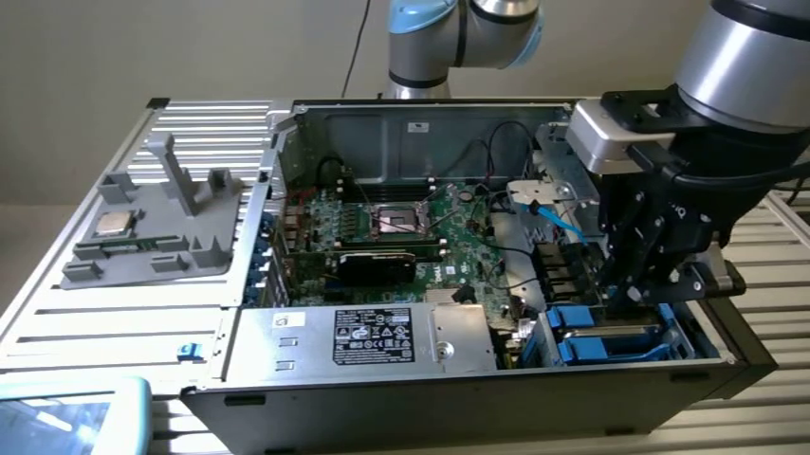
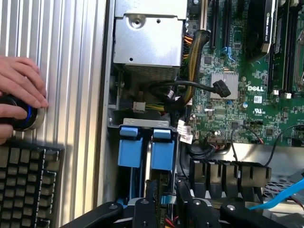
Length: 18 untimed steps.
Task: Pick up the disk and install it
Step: 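Insert the first disk wire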
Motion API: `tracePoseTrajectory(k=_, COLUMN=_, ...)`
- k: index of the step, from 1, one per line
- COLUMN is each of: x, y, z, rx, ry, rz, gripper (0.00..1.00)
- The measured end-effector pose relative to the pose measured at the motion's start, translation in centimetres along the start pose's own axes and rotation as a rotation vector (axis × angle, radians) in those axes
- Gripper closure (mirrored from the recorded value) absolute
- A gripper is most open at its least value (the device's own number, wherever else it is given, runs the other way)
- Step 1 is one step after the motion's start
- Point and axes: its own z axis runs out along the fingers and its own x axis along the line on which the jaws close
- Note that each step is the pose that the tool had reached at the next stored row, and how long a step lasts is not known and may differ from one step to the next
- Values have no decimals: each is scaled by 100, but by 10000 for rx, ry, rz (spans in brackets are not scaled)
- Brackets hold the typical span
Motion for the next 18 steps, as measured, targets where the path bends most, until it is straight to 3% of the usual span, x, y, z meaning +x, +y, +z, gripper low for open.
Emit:
tracePoseTrajectory(k=4, x=6, y=-35, z=-171, rx=0, ry=5, rz=0, gripper=70)
tracePoseTrajectory(k=7, x=11, y=-106, z=-235, rx=0, ry=4, rz=0, gripper=70)
tracePoseTrajectory(k=10, x=15, y=-192, z=-257, rx=0, ry=5, rz=-2, gripper=70)
tracePoseTrajectory(k=18, x=14, y=-202, z=-257, rx=-3, ry=3, rz=-2, gripper=70)
